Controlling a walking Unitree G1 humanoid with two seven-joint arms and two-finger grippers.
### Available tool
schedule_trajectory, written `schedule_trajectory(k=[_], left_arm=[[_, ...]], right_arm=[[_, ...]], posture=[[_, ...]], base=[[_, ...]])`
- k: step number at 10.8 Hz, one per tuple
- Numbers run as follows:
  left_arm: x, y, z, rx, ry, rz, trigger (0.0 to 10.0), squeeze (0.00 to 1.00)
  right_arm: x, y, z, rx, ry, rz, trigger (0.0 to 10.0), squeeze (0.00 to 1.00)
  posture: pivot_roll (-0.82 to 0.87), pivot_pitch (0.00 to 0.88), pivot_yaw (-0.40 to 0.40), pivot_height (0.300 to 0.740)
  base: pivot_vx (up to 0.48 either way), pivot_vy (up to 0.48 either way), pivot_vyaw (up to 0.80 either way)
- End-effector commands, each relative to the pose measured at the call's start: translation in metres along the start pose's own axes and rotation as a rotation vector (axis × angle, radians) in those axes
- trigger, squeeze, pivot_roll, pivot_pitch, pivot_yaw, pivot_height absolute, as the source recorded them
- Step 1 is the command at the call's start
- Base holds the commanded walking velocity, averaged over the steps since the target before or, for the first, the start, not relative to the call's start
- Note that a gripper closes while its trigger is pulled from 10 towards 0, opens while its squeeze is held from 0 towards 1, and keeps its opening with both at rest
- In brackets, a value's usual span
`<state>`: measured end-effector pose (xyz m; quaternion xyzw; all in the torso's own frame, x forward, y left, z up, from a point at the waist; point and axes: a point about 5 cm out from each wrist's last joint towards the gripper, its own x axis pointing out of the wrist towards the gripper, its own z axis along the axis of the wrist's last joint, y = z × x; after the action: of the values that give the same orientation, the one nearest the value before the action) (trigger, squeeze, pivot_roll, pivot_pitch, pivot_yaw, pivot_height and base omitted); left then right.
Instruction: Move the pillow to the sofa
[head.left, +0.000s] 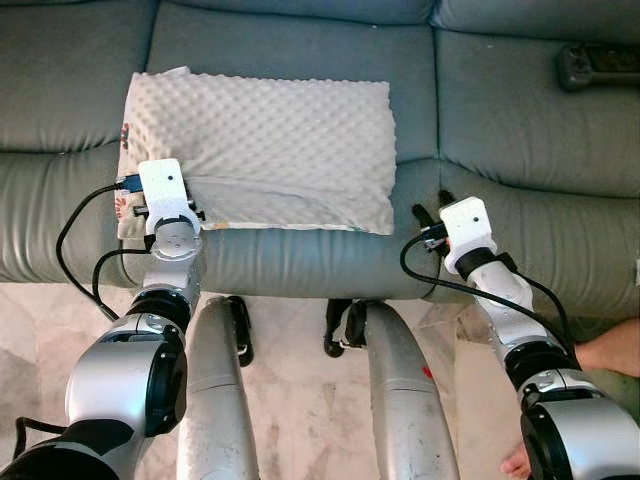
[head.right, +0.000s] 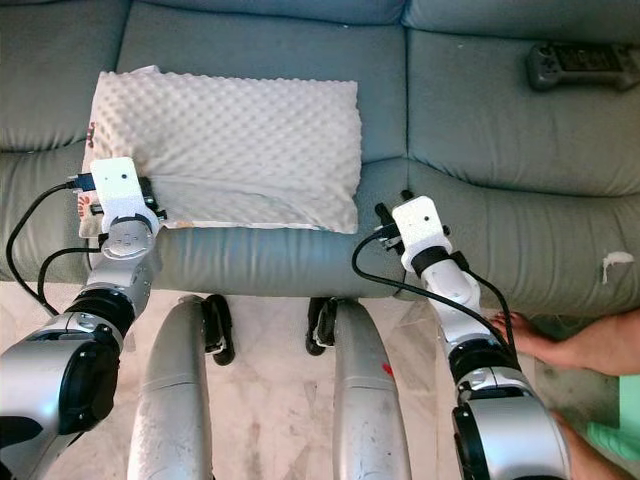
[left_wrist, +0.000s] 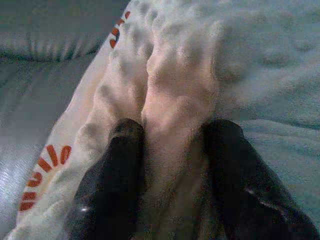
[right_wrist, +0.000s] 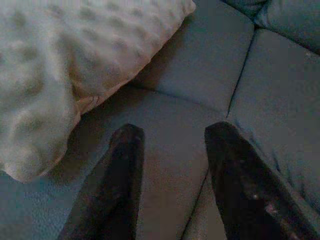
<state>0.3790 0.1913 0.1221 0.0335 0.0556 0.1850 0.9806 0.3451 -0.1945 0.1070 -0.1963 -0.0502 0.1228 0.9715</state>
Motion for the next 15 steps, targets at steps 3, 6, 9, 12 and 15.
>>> schedule_trajectory(k=[3,6,9,12,15], left_arm=[[-0.017,-0.024,-0.031,0.038,0.088,-0.177,10.0,1.0],[-0.022,-0.032,-0.037,0.071,0.101,-0.265,10.0,1.0],[-0.017,-0.029,-0.028,0.107,0.07,-0.268,10.0,1.0],[-0.008,-0.028,-0.004,0.097,-0.021,-0.266,10.0,1.0],[-0.001,-0.014,0.01,0.118,-0.094,-0.196,10.0,0.91]], right_arm=[[0.002,0.007,0.009,0.036,-0.06,-0.018,10.0,1.0],[0.014,0.005,0.042,0.055,-0.196,-0.046,10.0,1.0],[0.014,0.005,0.047,0.054,-0.208,-0.042,10.0,1.0],[0.005,0.019,0.047,0.083,-0.22,-0.021,10.0,1.0],[-0.011,0.043,0.035,0.156,-0.176,-0.003,10.0,1.0]], posture=[[-0.1,0.525,-0.013,0.643],[-0.11,0.525,-0.011,0.643],[-0.11,0.523,-0.015,0.643],[-0.11,0.497,-0.013,0.643],[-0.12,0.416,-0.02,0.643]], base=[[0.0,0.0,0.0],[0.0,0.0,0.0],[0.0,0.0,0.0],[0.0,0.0,0.0],[0.0,0.0,0.0]])
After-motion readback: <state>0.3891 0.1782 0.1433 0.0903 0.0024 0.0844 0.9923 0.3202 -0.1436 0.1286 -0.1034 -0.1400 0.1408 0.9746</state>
